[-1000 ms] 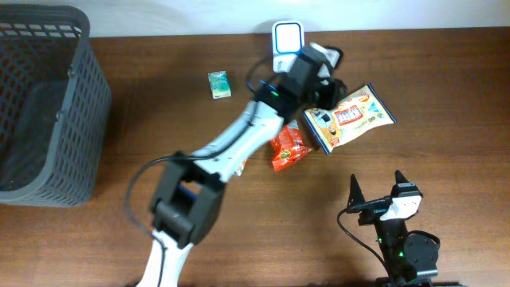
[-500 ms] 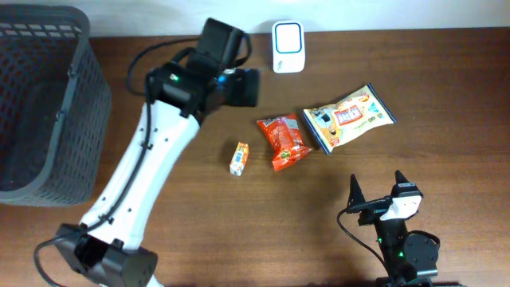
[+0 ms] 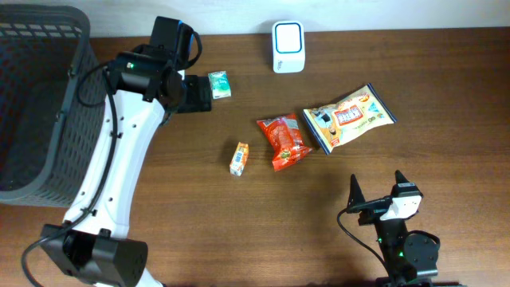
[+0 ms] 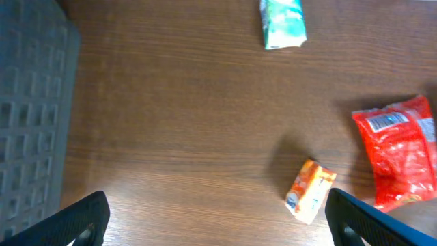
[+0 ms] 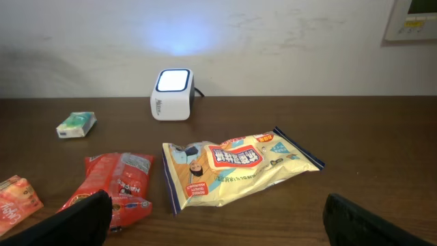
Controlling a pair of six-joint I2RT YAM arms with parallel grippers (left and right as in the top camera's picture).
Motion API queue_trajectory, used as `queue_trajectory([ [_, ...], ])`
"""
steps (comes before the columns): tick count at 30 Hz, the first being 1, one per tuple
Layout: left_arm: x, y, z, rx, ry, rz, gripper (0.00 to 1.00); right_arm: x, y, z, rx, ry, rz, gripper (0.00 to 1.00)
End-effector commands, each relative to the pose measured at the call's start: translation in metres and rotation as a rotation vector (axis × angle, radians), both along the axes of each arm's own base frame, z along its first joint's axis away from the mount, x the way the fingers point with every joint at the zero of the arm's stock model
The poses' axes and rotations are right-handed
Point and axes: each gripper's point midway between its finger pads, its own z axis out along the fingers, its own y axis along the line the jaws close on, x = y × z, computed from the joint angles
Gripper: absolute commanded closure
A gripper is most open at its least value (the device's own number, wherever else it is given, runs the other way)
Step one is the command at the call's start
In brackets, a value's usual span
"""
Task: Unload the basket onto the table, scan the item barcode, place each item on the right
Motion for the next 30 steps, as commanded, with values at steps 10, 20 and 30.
queue_trajectory([
  [10,-0.01,0.017,-0.009,0.038,0.059,0.043,0.01,-0.024,0.066,0.064,0.284,-0.19,0.423,0.02],
  [20,-0.012,0.017,-0.01,0.04,0.065,0.043,0.01,-0.069,0.05,0.192,0.209,-0.619,0.385,0.02],
  [30,-0.009,0.015,-0.009,0.037,0.054,0.039,0.01,-0.052,0.05,0.218,0.047,-0.22,0.32,0.02],
])
